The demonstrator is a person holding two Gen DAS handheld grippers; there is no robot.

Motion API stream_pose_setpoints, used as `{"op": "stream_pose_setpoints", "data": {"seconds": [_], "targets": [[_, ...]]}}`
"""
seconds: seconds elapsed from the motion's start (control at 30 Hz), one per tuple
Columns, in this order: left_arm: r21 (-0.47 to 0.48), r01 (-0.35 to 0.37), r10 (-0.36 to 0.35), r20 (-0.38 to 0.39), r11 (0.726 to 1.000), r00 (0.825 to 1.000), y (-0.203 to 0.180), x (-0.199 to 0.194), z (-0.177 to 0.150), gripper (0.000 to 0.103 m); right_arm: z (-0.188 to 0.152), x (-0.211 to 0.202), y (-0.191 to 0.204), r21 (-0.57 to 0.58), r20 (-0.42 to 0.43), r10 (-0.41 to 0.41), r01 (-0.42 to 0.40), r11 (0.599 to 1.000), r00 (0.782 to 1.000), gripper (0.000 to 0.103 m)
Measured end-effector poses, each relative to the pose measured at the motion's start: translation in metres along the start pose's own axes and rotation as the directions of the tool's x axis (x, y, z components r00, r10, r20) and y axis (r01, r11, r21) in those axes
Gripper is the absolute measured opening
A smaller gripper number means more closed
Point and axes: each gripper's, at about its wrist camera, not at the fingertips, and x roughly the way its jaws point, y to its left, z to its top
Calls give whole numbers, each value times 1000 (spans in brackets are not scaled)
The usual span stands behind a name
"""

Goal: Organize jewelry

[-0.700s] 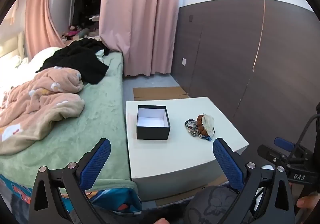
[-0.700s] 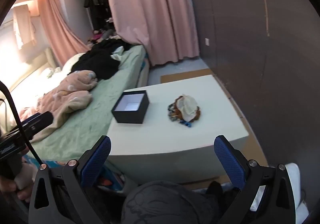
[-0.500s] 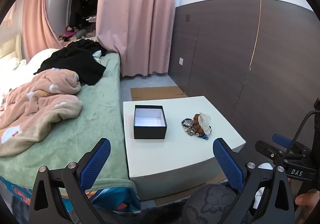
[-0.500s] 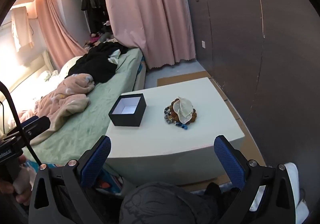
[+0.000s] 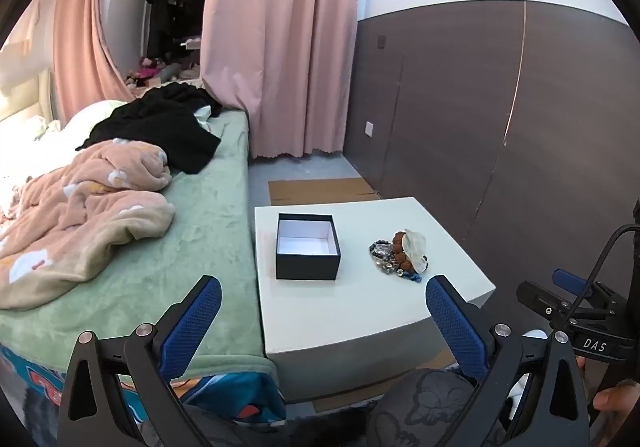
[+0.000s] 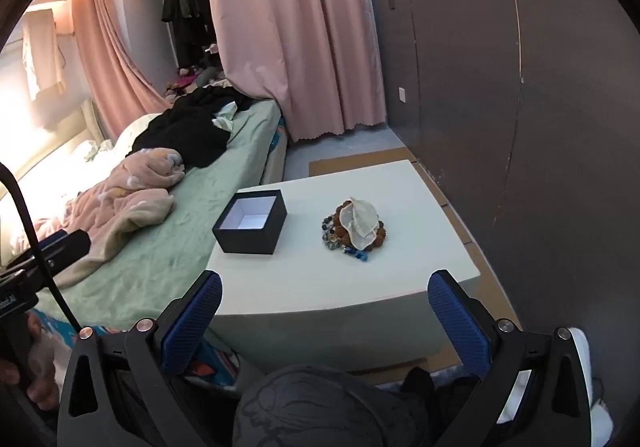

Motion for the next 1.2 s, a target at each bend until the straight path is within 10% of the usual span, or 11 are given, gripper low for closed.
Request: {"op": "stream_pose_setpoints", "data": {"seconds": [1.2], "targets": [[16,26,-26,-5,1000,1000,-6,0,2,102,-1,-3,-12,42,6,2,-2,999,1000,103]]}}
